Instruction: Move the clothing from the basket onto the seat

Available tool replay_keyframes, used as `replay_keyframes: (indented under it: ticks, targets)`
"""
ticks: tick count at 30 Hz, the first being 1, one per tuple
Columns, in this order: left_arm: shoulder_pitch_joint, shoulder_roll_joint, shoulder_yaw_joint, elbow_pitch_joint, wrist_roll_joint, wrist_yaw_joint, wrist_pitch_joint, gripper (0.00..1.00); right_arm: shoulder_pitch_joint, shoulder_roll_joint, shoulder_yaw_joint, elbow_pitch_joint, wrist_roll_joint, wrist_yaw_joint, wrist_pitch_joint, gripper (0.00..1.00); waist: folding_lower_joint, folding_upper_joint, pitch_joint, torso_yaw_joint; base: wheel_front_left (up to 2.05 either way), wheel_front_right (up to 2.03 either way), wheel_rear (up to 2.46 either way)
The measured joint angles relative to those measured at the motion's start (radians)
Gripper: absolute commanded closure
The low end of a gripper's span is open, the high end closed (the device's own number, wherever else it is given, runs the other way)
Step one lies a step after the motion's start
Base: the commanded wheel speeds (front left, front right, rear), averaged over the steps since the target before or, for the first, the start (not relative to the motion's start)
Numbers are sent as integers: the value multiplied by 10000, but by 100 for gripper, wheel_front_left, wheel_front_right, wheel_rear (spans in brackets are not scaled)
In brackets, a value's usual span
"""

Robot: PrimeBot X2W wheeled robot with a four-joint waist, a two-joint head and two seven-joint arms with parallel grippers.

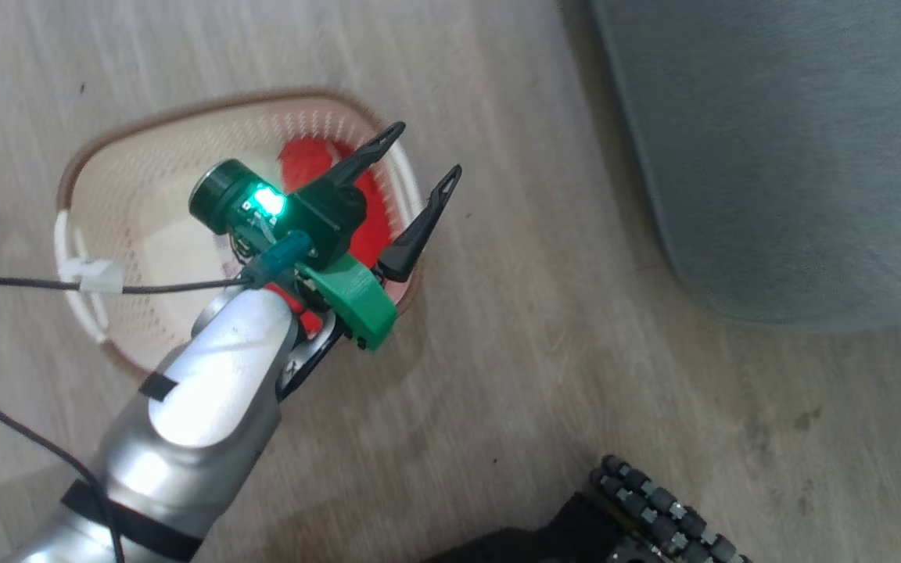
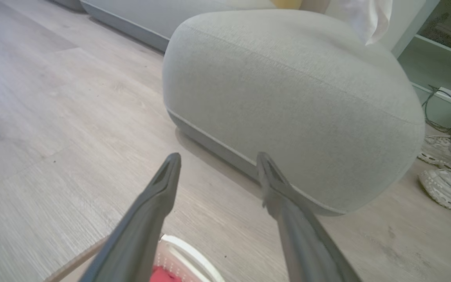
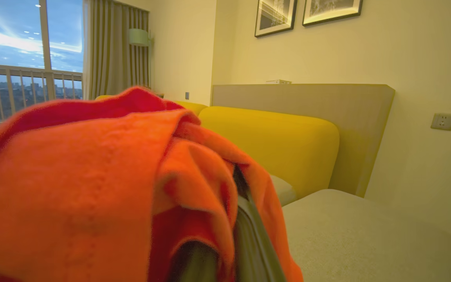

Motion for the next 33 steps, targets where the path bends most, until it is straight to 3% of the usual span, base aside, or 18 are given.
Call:
replay_keyframes:
  ticks: [8,17,21,22,23,24,33]
  targets:
    - [-336,69,-364,-257,-13,0,0,0,-1172,-725,-1833,497,-1749,2,499,100,-2,0,979,913,0,0,0]
    - [-315,136,-470,-284,-82,0,0,0,-384,-721,-4987,1563,-2813,2,729,100,-1,0,1764,1615,0,0,0]
    - [-306,207,-391,-274,-82,0,0,0,137,-518,-5645,2341,-2947,0,742,100,-1,0,1831,1689,0,0,0]
    - [-306,221,-378,-270,-82,0,0,0,171,-453,-5683,2543,-2945,2,717,88,-2,0,1808,1676,0,0,0]
    - [-306,224,-366,-261,-82,0,0,0,198,-431,-5672,2742,-2945,2,660,37,-3,0,1775,1666,0,0,0]
    - [-305,224,-362,-226,-82,0,0,0,230,-433,-5568,2938,-2945,2,581,0,-3,0,1731,1654,0,0,0]
    - [-100,38,-73,-82,-115,0,0,0,1217,-454,-3848,3963,-2153,2,-59,0,-4,0,926,1589,0,0,0]
